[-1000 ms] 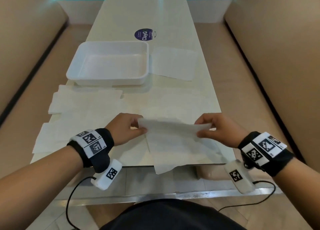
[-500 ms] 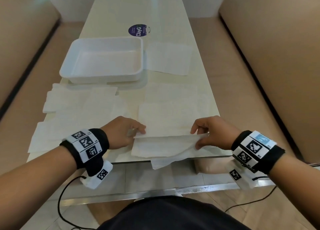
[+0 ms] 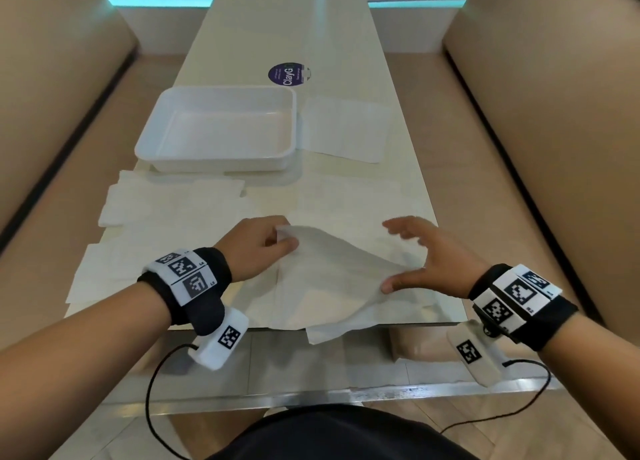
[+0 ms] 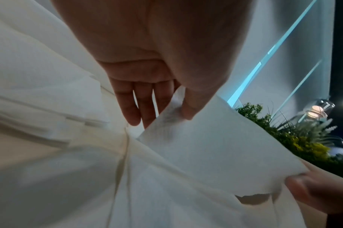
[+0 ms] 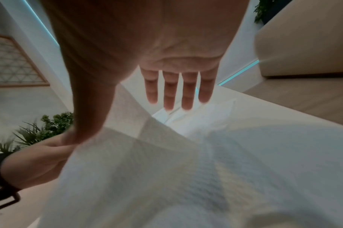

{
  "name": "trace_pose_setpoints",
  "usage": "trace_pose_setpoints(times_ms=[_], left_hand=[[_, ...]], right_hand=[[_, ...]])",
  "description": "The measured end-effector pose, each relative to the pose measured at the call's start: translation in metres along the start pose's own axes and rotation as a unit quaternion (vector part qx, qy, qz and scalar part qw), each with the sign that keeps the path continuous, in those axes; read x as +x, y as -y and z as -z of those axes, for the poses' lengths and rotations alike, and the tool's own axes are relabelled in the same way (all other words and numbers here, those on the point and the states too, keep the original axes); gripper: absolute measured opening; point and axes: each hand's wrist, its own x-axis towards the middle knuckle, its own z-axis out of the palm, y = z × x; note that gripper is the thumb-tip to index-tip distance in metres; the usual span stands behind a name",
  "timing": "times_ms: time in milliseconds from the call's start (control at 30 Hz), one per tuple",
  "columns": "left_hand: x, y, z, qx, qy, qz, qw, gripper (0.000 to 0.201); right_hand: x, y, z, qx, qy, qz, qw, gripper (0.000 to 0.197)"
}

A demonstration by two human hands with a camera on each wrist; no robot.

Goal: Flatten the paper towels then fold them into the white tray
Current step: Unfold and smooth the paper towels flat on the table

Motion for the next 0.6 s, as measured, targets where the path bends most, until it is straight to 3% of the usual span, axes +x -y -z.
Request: trace_pose_setpoints(times_ms=[67,167,233,367,467,600], left_hand=[[0.008,0.001,0.000,-0.023,-0.014,0.014,1.000,0.021],[0.021,0.004,0.001,-0.048,-0.027,0.037,0.998,0.024],[0.028,0.003,0.002,-0.038,-0.031,0.058,0.997,0.028],[0.036,0.004,0.002,-0.012,-0.022,0.088,0.996,0.036],[0.036,0.001,0.000,-0.028,-0.007,0.097,0.995,0.035],[0.036,0.000,-0.003,-0.061,0.003,0.101,0.993,0.031]], right_hand=[[0.001,0.010,0.001,-0.022,-0.070,0.034,0.997,0.087],[0.009,0.023,0.003,-0.085,-0.186,0.099,0.974,0.062],[0.017,0.032,0.003,-0.098,-0.213,0.118,0.965,0.043],[0.030,0.045,-0.007,-0.153,-0.153,0.164,0.963,0.024],[0.040,0.043,-0.025,-0.266,-0.059,0.174,0.946,0.039],[0.051,0.034,-0.046,-0.294,0.016,0.126,0.947,0.055]])
